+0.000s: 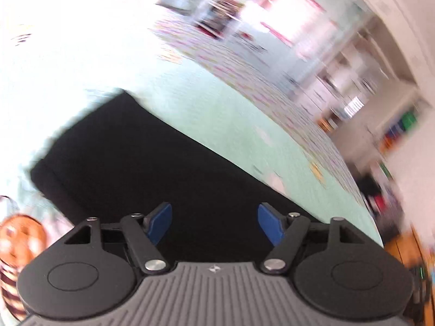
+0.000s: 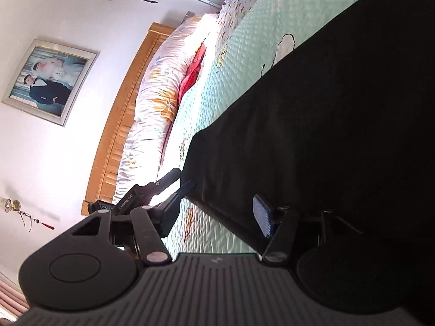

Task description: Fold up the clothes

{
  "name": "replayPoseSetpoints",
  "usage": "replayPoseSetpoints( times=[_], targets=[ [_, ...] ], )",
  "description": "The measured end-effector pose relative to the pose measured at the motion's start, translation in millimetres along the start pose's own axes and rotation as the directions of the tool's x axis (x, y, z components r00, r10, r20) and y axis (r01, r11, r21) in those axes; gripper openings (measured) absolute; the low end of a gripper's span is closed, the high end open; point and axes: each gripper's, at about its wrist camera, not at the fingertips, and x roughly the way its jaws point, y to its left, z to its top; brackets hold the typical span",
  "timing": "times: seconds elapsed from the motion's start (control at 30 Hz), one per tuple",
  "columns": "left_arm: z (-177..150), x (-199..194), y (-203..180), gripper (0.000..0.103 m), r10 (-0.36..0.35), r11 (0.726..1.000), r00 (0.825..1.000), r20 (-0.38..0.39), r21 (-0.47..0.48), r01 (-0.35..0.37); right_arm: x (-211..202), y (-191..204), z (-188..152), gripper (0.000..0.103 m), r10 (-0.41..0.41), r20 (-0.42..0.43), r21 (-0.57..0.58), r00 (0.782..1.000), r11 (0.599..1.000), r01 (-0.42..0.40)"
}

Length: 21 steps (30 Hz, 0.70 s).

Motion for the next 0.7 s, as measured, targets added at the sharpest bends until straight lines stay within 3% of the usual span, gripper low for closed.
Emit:
replayPoseSetpoints(
  times=[0.07, 0.1, 0.13, 0.27, 0.37, 0.47, 0.53, 0.57, 0.7],
  targets=[
    [-2, 8, 22, 0.069, 0.089, 0.995, 0.995, -0.054, -0.031, -0.091, 21, -10, -3, 0.061, 0.016, -0.024, 0.046, 1.0, 0.999, -0.015],
    [-4, 4, 28, 0.06, 0.071, 0.997, 0.996, -0.047, -0.032, -0.072, 29, -16, -11, 0.053, 0.0, -0.044, 0.078, 0.999, 0.997, 0.003],
    [-5, -3, 31, 0.059, 0.062, 0.998, 0.997, -0.046, -0.031, -0.063, 32, -16, -17, 0.048, -0.014, -0.052, 0.074, 0.999, 0.997, 0.018],
    [-4, -22, 13, 0.06, 0.137, 0.987, 0.989, -0.058, 0.095, -0.131, 28, 2, -10, 0.05, -0.041, -0.079, 0.015, 0.996, 0.999, 0.043],
    [8, -23, 3, 0.061, 0.125, 0.981, 0.992, 0.003, 0.152, -0.124, 23, 15, 7, 0.052, -0.065, -0.029, -0.039, 0.997, 0.997, 0.064],
    [17, 9, 12, 0.061, 0.226, 0.967, 0.974, -0.024, 0.13, -0.221, 36, 10, 13, 0.055, -0.119, -0.023, -0.04, 0.993, 0.992, 0.118],
    [11, 17, 19, 0.06, 0.241, 0.962, 0.969, -0.045, 0.141, -0.233, 47, 0, 7, 0.055, -0.149, -0.075, -0.018, 0.986, 0.989, 0.148],
    [8, 20, 22, 0.06, 0.248, 0.96, 0.967, -0.055, 0.147, -0.238, 47, -7, -1, 0.053, -0.125, -0.105, -0.001, 0.987, 0.992, 0.126],
    [6, 14, 26, 0.06, 0.223, 0.966, 0.973, -0.059, 0.146, -0.213, 36, 13, 0, 0.055, -0.106, -0.107, -0.042, 0.989, 0.994, 0.102]
  ],
)
